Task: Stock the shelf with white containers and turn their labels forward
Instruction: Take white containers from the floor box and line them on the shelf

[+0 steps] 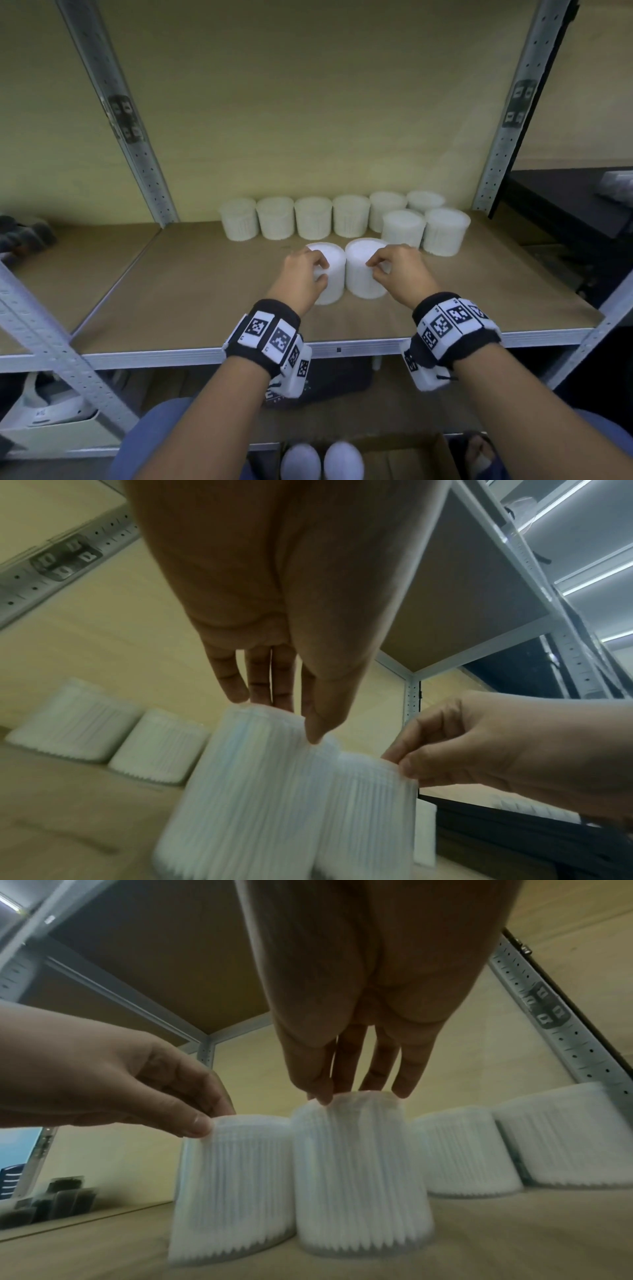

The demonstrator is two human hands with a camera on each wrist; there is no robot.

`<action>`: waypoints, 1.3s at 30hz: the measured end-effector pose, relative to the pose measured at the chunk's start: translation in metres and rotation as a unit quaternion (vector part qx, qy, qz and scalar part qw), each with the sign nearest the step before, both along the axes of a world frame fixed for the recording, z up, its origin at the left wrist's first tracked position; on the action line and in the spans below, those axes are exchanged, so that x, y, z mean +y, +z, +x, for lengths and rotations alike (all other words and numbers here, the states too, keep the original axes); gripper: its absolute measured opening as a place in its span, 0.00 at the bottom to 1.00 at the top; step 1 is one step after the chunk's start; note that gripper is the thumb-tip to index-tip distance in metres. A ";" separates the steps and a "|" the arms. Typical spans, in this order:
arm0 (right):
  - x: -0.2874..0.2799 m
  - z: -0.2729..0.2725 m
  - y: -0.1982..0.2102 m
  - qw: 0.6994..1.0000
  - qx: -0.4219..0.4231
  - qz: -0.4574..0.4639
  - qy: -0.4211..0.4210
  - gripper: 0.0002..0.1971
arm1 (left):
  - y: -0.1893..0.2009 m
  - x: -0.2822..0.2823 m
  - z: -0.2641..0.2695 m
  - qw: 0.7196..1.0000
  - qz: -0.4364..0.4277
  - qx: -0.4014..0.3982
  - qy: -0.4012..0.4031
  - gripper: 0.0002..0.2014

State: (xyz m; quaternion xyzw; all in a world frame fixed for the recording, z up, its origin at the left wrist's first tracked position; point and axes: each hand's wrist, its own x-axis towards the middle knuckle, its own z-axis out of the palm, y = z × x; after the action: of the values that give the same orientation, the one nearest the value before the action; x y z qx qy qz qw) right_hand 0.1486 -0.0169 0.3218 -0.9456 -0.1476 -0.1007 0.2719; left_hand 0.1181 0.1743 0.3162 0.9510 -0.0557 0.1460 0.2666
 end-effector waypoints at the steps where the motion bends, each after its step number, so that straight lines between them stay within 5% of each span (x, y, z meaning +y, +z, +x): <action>1: 0.002 0.006 0.000 1.000 -0.001 -0.002 -0.003 0.11 | 0.000 0.001 0.006 1.000 0.000 0.005 0.003 0.11; 21: 0.029 0.092 0.002 0.999 0.004 -0.039 -0.024 0.13 | 0.014 0.021 0.110 0.998 0.042 0.050 -0.009 0.11; 39: 0.031 0.066 -0.006 1.000 0.017 0.001 -0.011 0.20 | 0.016 0.027 0.085 0.998 -0.002 0.060 -0.021 0.20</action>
State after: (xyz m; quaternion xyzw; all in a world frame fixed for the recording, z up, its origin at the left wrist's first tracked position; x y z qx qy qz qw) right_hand 0.2150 0.0143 0.3162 -0.9486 -0.1326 -0.0879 0.2737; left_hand 0.2032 0.2010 0.3326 0.9561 -0.0592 0.0834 0.2747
